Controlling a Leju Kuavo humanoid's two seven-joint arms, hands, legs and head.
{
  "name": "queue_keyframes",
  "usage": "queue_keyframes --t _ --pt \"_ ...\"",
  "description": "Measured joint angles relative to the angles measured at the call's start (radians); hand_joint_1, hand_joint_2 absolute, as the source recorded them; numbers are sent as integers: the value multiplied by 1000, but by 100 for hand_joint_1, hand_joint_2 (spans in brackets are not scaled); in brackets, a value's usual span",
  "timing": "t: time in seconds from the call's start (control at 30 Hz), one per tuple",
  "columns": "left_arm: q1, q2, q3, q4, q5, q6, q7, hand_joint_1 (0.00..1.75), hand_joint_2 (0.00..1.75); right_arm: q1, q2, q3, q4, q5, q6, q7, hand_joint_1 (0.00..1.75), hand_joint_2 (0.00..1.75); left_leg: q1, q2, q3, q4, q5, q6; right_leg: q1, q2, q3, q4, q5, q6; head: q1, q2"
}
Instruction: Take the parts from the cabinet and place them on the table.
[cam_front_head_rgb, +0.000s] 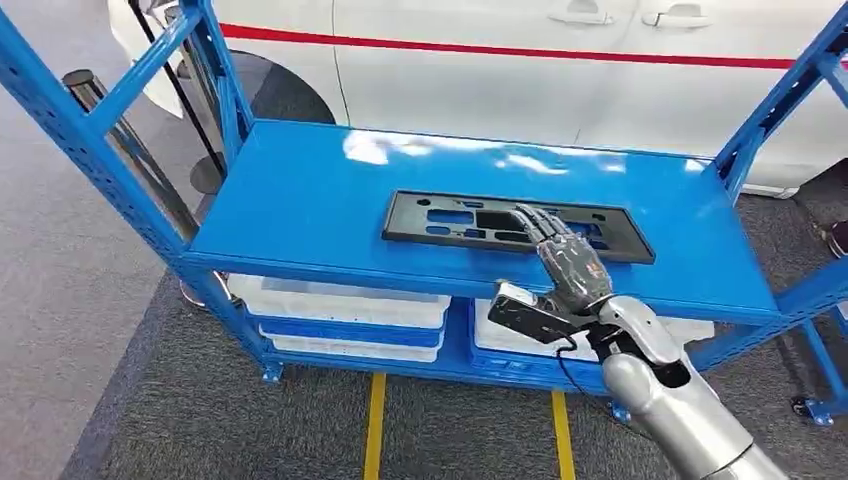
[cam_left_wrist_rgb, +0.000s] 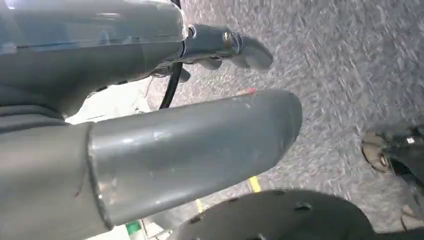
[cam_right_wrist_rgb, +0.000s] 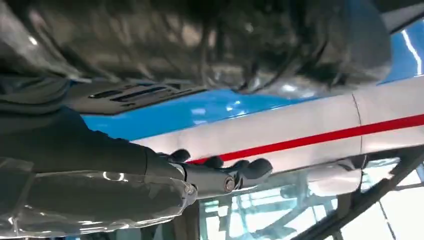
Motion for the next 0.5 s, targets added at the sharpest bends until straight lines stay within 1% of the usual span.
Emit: queue_keyframes --t 0.03,0.07,0.1,0.13,0.17,0.2,0.23,0.27,0.3,0.33,0.37,0.4,0.43,0.47,0.5 --pt "0 0 0 0 0 0 0 0 0 -2 0 -3 3 1 0 1 0 0 2 1 1 -4 0 -5 2 0 0 0 0 0 -2 0" --pt "1 -1 0 0 0 0 0 0 0 -3 0 -6 5 2 0 0 0 0 3 2 5 -9 1 -11 2 2 2 -4 -1 -2 1 0" --pt "0 0 0 0 0 0 0 0 0 -3 0 -10 8 5 0 0 0 0 -7 2 11 -13 -5 -19 -10 1 20 -29 7 -3 -2 0" --pt "1 1 0 0 0 1 0 0 0 -4 2 -15 10 10 -2 1 0 0 -4 7 11 6 -16 -22 -12 -4 33 -43 9 0 0 0" --pt "1 2 0 0 -2 1 0 0 0 -7 3 -22 14 18 -2 1 0 0 -3 7 -14 57 -45 -24 -16 -5 41 -49 9 -5 -4 0" --pt "1 2 0 0 -3 1 0 0 0 -8 4 -28 20 21 -2 2 0 0 -2 7 -48 124 -75 -27 -16 -6 44 -50 8 -6 -1 0" --pt "1 2 0 0 -3 1 0 0 0 -6 5 -33 26 23 -2 2 0 0 1 7 -94 207 -106 -32 -16 -8 48 -50 4 -6 -3 0" --pt "1 3 0 0 -4 1 0 0 0 -4 5 -35 32 29 -3 2 0 0 4 7 -130 265 -121 -36 -16 -8 48 -48 1 -5 -1 0" --pt "2 3 0 0 -5 1 0 0 0 -3 6 -38 37 35 -3 2 0 0 5 8 -146 281 -112 -39 -17 -8 48 -44 -3 -5 -3 0" --pt "3 3 0 0 -7 1 1 0 0 1 8 -42 41 40 -3 0 0 0 7 8 -139 250 -78 -41 -19 -6 49 -40 -7 -2 -2 0" --pt "3 3 0 0 -7 1 1 0 0 4 10 -47 45 45 -4 0 0 0 8 9 -112 185 -33 -41 -21 -5 51 -34 -13 1 -3 0" --pt "3 4 0 0 -8 2 2 0 0 6 10 -53 49 50 -5 0 0 0 10 9 -73 99 15 -42 -23 -4 54 -28 -20 6 -2 0" --pt "3 5 0 0 -8 2 2 0 0 8 13 -59 54 54 -6 0 0 175 11 11 -38 14 42 -40 -24 -4 54 -16 -29 14 -2 0" --pt "2 5 1 0 -8 2 3 0 0 10 13 -63 60 55 -8 0 0 175 6 9 -26 7 25 -36 -15 -3 46 -5 -37 23 -3 0" --pt "1 5 1 0 -8 3 3 0 0 14 13 -66 67 58 -8 0 0 175 6 7 -31 13 25 -24 -15 -2 45 -5 -37 26 0 0"
